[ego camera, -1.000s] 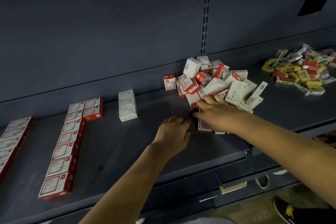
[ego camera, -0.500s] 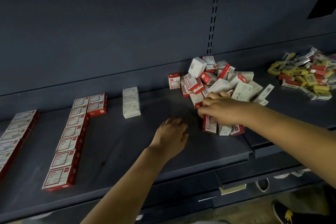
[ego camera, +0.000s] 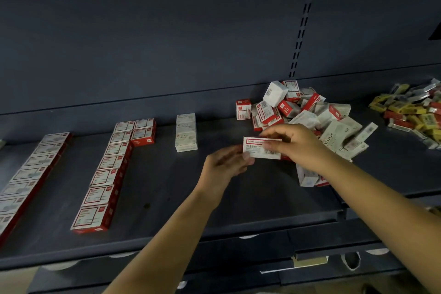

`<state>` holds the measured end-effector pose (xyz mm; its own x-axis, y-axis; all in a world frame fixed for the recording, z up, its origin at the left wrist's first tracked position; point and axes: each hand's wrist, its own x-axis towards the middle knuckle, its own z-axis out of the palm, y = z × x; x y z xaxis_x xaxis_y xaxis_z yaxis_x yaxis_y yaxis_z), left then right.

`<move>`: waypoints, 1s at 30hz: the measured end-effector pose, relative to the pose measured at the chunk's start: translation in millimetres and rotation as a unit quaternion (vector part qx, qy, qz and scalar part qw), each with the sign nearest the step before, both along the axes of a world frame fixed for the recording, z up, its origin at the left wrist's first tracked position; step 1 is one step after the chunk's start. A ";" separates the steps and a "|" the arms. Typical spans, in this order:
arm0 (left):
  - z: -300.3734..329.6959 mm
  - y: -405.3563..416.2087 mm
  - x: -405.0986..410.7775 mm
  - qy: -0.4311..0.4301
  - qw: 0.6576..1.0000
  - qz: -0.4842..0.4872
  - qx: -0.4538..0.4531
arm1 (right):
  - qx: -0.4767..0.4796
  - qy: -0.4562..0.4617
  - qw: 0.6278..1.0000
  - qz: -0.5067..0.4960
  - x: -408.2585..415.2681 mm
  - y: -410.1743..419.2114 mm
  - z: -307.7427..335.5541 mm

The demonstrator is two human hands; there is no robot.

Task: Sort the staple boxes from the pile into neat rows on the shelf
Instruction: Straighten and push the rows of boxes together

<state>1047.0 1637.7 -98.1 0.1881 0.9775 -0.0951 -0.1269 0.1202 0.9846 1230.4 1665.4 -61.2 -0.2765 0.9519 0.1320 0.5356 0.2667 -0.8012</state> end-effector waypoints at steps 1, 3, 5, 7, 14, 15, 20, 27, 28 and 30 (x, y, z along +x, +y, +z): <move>1.1 -0.1 -0.9 -0.026 0.999 0.016 -0.011 | 0.001 0.018 1.000 -0.002 -2.5 -2.3 0.0; 3.4 -1.3 -2.1 -0.068 0.996 0.044 -0.027 | 0.007 0.051 0.998 -0.019 -7.2 -7.1 -0.7; 4.2 -4.5 -0.6 -0.086 0.994 0.068 -0.023 | 0.064 0.044 0.994 -0.078 -12.9 -13.8 -4.4; 4.7 -8.4 2.4 -0.077 0.991 0.110 -0.006 | 0.177 0.004 0.975 -0.132 -20.2 -21.2 -8.8; 4.1 -23.1 8.7 0.182 0.935 0.215 0.216 | -0.023 0.240 0.965 -0.099 -59.9 -40.7 -14.5; 1.3 -23.8 7.7 0.226 0.908 0.217 0.279 | -0.041 0.278 0.955 -0.098 -64.0 -41.5 -15.2; -13.7 -22.0 2.3 0.372 0.802 0.179 0.432 | -0.111 0.399 0.900 -0.133 -67.3 -38.7 -19.8; -5.1 -31.4 -13.0 0.225 0.934 0.201 0.194 | -0.134 0.370 0.910 -0.127 -51.3 -34.5 -13.2; -3.1 -30.8 -14.3 0.182 0.954 0.176 0.162 | -0.126 0.360 0.917 -0.119 -50.3 -33.6 -12.5; 2.2 -31.0 -15.3 0.122 0.976 0.125 0.128 | -0.104 0.332 0.932 -0.104 -50.1 -33.1 -10.2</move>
<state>1031.7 1606.7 -95.9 -0.0579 0.9876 0.1460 0.1210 -0.1382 0.9830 1180.3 1632.3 -71.3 -0.0073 0.9999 0.0145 -0.0748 0.0139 -0.9971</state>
